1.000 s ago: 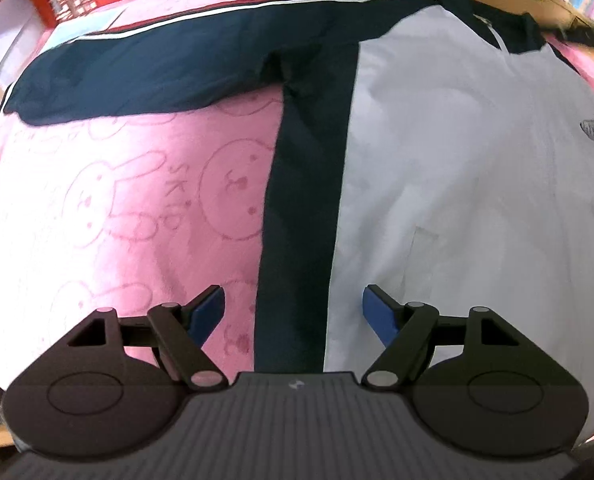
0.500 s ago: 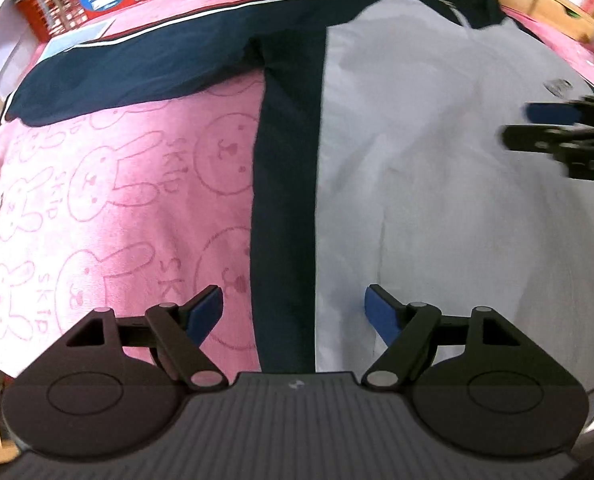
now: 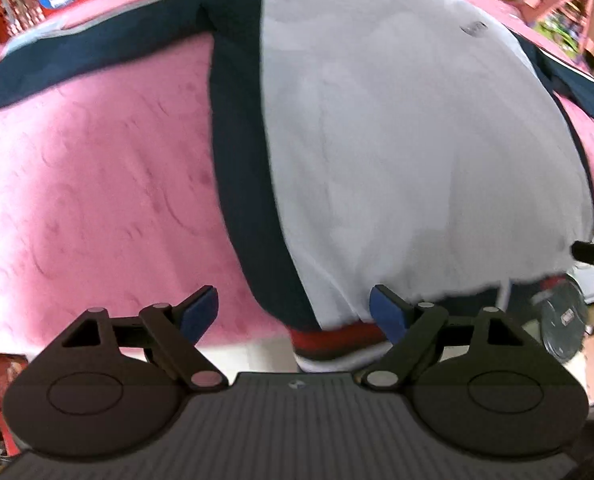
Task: Fold clothes
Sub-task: 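Grasp the jacket hem with the right gripper and lift it toward the collar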
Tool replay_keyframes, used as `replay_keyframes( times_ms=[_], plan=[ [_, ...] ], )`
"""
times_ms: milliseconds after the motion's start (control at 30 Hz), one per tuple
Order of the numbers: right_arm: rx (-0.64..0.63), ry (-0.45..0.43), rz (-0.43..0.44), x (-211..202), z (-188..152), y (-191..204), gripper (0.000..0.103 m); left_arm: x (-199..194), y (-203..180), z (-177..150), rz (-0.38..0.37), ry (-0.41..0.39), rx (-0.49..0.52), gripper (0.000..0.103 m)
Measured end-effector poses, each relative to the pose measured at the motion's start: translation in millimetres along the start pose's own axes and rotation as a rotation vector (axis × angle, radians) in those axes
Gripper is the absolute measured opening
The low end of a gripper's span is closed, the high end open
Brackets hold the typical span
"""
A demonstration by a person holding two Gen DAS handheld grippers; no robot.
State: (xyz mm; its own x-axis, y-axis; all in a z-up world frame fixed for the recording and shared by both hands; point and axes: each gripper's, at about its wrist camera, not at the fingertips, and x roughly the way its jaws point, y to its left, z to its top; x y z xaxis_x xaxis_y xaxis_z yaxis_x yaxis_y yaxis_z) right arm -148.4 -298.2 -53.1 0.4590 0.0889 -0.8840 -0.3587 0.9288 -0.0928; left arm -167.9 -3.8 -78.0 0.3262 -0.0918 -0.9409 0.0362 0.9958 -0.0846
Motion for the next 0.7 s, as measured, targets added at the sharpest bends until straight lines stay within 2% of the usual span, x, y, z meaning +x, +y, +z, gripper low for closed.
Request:
replay_keyframes(
  times_ms=[67, 100, 133, 233, 300, 367, 400, 533, 600, 700],
  plan=[
    [0.001, 0.033, -0.055, 6.0, -17.2, -1.5, 0.094, 3.0, -6.3, -5.8, -0.006, 0.028, 0.033, 0.084],
    [-0.053, 0.045, -0.096, 10.3, -23.9, 2.8, 0.094, 4.2, -10.1, -8.4, 0.0, 0.038, 0.061, 0.084],
    [-0.11, 0.054, -0.138, 14.6, -30.9, 7.6, 0.094, 5.1, -13.8, -11.3, 0.005, 0.045, 0.092, 0.084],
    [-0.384, 0.007, -0.246, 23.8, -56.5, 37.3, 0.094, 7.2, -22.7, -17.7, 0.006, 0.054, 0.171, 0.084],
    [-0.514, -0.052, -0.257, 25.4, -70.6, 62.3, 0.095, 9.8, -23.9, -17.3, -0.006, 0.057, 0.174, 0.084],
    [-0.553, -0.12, -0.228, 22.2, -77.8, 85.7, 0.099, 7.9, -20.9, -10.7, -0.024, 0.044, 0.137, 0.084],
    [-0.568, -0.156, -0.21, 20.1, -80.5, 97.8, 0.103, 3.6, -17.5, -5.2, -0.033, 0.026, 0.105, 0.084],
    [-0.675, -0.301, -0.197, 14.3, -88.0, 146.2, 0.103, -24.8, -4.0, 17.7, -0.081, -0.077, 0.016, 0.084],
    [-0.737, -0.34, -0.221, 18.6, -93.1, 165.1, 0.103, -34.7, -4.8, 22.3, -0.07, -0.103, 0.04, 0.084],
    [-0.788, -0.369, -0.26, 24.7, -95.1, 181.5, 0.103, -36.9, -15.1, 15.1, -0.034, -0.106, 0.138, 0.085]
  ],
)
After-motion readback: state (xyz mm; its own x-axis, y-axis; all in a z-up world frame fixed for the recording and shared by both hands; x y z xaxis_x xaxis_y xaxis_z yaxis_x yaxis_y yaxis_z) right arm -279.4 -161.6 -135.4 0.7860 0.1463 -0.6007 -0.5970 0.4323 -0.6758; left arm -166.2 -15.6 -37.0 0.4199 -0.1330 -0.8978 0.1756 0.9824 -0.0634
